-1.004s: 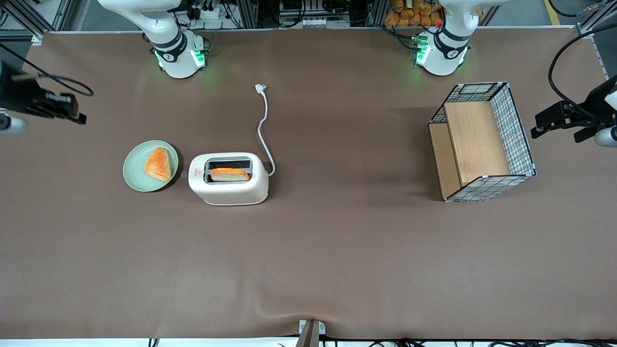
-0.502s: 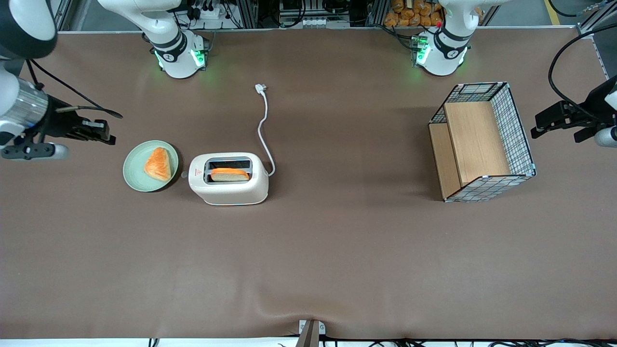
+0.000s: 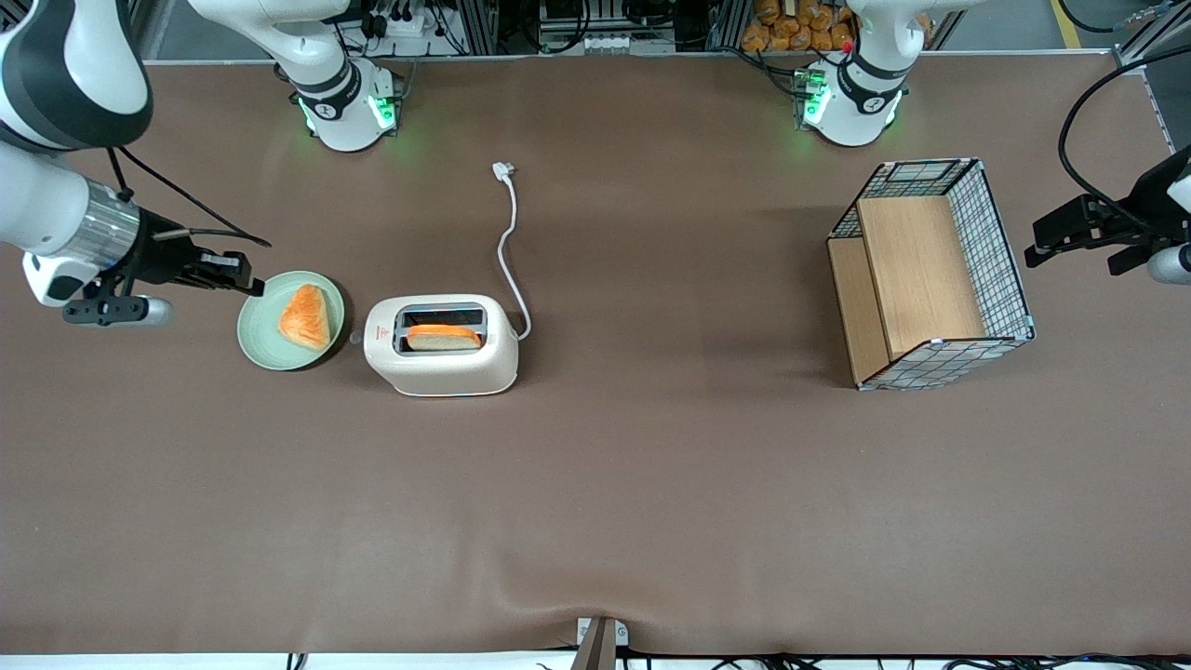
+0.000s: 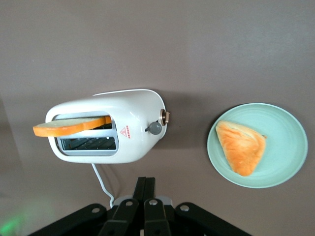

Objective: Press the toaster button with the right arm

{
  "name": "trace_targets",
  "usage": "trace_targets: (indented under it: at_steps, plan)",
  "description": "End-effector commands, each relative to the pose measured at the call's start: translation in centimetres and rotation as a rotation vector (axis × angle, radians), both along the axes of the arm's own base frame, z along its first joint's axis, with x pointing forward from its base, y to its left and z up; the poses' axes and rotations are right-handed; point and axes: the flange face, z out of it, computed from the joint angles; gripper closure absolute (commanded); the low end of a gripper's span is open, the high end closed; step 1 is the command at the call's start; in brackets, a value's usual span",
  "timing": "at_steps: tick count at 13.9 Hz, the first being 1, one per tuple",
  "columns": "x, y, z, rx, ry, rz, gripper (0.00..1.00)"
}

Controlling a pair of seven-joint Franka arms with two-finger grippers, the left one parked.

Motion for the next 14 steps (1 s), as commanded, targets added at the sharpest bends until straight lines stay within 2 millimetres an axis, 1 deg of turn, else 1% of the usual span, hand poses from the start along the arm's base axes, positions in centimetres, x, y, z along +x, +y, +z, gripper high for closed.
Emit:
trace_targets:
  at_steps: [1, 3, 6, 9, 12, 14]
  plan:
    - [-0.5, 0.5, -2.6, 0.071, 0.007, -0.044, 1.00]
    - [-0.5, 0.6, -4.2, 0.084, 0.021, -0.061, 1.00]
    - [-0.2, 1.1, -5.8, 0.127, 0.053, -0.083, 1.00]
    - [0.1, 1.1, -7.1, 0.125, 0.072, -0.087, 1.00]
    - [0.7, 1.0, -8.9, 0.119, 0.082, -0.097, 1.00]
    - [1.0, 1.6, -10.0, 0.115, 0.087, -0.096, 1.00]
